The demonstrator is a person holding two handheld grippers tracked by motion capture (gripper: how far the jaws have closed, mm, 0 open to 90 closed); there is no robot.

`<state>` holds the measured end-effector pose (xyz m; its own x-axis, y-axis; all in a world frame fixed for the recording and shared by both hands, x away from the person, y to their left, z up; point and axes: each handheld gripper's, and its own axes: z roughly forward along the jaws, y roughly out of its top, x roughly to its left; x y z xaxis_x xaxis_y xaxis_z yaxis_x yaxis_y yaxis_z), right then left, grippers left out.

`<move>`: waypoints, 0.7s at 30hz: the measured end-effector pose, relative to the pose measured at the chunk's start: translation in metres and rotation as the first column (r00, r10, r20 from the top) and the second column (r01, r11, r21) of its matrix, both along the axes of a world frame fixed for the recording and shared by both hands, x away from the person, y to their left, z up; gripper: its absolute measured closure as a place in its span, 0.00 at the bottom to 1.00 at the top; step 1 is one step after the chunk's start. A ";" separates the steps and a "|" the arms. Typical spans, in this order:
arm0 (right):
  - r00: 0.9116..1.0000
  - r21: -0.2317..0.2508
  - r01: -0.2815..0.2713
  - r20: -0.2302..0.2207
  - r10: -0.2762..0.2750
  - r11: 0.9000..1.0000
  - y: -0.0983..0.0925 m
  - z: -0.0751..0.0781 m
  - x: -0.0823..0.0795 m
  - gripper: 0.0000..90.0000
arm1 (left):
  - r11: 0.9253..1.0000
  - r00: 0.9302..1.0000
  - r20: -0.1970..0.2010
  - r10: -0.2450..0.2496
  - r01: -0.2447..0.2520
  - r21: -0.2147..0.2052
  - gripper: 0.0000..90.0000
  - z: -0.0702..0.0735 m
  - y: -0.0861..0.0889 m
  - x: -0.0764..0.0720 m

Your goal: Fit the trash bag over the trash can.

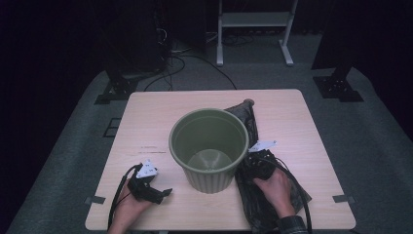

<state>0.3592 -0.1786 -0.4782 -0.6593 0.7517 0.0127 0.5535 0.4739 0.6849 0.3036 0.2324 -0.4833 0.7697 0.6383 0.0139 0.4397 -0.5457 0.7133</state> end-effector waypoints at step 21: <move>0.997 0.095 -0.071 -0.027 0.074 0.993 -0.011 0.002 -0.007 0.98 | 1.000 1.000 0.000 0.000 0.000 0.000 0.00 0.000 0.000 0.000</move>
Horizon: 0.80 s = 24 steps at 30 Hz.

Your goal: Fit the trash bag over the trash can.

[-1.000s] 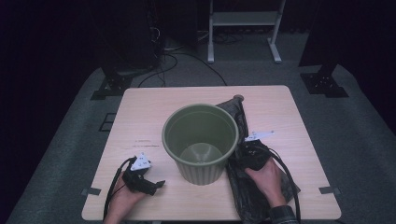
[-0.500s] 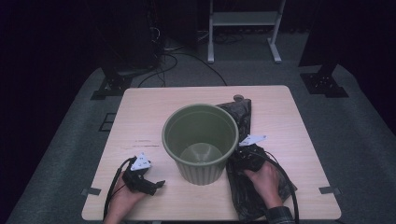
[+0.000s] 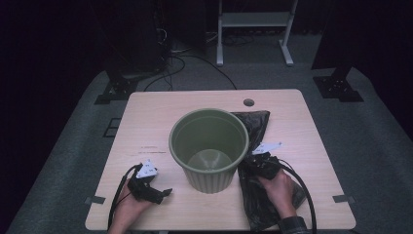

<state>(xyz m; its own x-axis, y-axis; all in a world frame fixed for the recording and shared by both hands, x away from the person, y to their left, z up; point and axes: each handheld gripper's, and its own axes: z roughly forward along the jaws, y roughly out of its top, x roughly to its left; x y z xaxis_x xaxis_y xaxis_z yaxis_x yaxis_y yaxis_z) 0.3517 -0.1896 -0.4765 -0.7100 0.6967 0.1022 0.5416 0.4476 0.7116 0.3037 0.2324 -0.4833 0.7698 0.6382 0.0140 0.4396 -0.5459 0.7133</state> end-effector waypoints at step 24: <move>0.991 0.153 -0.137 0.021 0.135 0.979 -0.015 0.037 -0.019 0.98 | 1.000 1.000 0.000 0.000 0.000 0.000 0.00 0.000 0.000 0.000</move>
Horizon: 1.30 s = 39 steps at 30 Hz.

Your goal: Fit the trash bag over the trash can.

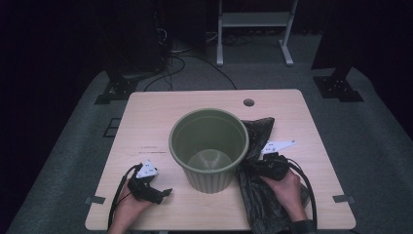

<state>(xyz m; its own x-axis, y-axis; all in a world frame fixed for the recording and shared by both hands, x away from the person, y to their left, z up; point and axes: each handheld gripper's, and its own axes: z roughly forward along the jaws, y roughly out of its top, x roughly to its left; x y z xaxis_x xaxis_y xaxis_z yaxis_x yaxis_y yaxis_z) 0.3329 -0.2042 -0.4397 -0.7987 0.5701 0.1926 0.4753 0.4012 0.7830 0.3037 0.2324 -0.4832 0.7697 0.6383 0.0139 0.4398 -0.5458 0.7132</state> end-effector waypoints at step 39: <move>0.960 0.079 -0.230 0.178 0.214 0.970 -0.011 0.118 -0.033 0.98 | 1.000 1.000 -0.001 -0.001 0.001 0.001 0.00 0.000 0.000 0.000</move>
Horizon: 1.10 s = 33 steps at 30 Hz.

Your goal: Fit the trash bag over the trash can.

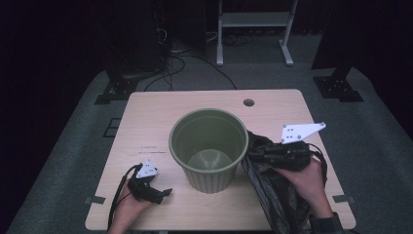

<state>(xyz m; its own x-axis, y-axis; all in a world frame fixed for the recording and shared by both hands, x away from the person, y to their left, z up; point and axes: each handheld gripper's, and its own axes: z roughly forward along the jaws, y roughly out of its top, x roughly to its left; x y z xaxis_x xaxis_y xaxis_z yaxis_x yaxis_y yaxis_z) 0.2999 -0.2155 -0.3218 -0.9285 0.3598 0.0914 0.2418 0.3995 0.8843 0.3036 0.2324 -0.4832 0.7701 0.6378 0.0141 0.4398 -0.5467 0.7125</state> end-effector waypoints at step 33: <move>0.960 0.054 -0.278 -0.011 0.279 0.959 0.092 0.074 0.031 0.98 | 1.000 1.000 0.001 -0.001 0.001 -0.001 0.00 0.000 0.000 0.000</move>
